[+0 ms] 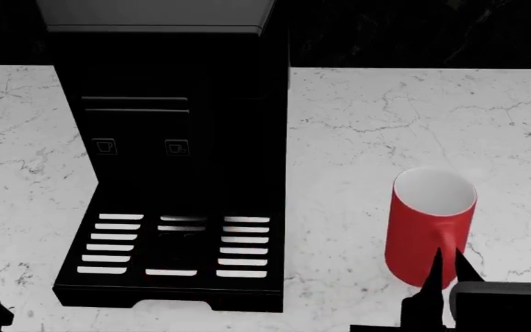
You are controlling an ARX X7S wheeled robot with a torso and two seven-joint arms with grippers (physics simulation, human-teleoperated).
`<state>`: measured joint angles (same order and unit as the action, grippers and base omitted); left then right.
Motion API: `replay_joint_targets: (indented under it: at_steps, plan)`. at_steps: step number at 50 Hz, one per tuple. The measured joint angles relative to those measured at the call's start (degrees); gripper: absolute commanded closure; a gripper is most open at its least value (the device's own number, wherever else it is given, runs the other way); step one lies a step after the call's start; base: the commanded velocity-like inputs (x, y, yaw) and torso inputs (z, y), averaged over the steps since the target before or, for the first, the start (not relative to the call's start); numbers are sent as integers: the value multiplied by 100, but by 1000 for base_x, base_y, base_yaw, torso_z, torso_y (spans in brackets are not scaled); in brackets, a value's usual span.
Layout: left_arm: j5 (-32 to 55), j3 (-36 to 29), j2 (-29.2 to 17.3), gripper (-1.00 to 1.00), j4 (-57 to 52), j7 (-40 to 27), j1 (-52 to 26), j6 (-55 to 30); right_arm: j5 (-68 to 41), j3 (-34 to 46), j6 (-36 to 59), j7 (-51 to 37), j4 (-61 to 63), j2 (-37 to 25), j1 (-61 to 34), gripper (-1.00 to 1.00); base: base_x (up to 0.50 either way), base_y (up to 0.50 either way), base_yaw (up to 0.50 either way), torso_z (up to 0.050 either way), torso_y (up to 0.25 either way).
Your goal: Pick the mug from under the coffee machine dispenser and place it on the counter.
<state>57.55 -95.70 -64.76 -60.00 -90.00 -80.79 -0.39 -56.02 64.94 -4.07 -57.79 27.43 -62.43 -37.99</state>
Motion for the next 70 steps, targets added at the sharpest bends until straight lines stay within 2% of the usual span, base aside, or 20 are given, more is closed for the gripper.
replay_joint_targets:
  at_steps: [26,27,49,70]
  plan:
    - [-65,16,-47,-100,0,0,114,8,286,107,-291,71,-543,291,389,100,0,0,0,0,0]
    - [-67,17,-49,-100,0,0,118,7,305,106,-305,70,-552,297,401,-100,0,0,0,0,0]
    - [-23,-28,-65,-100,0,0,17,12,491,169,-427,-21,-469,257,696,-100,0,0,0,0,0]
    - [-65,-70,-90,-100,0,0,18,49,645,7,-284,-712,1051,-747,670,-100,0,0,0,0,0]
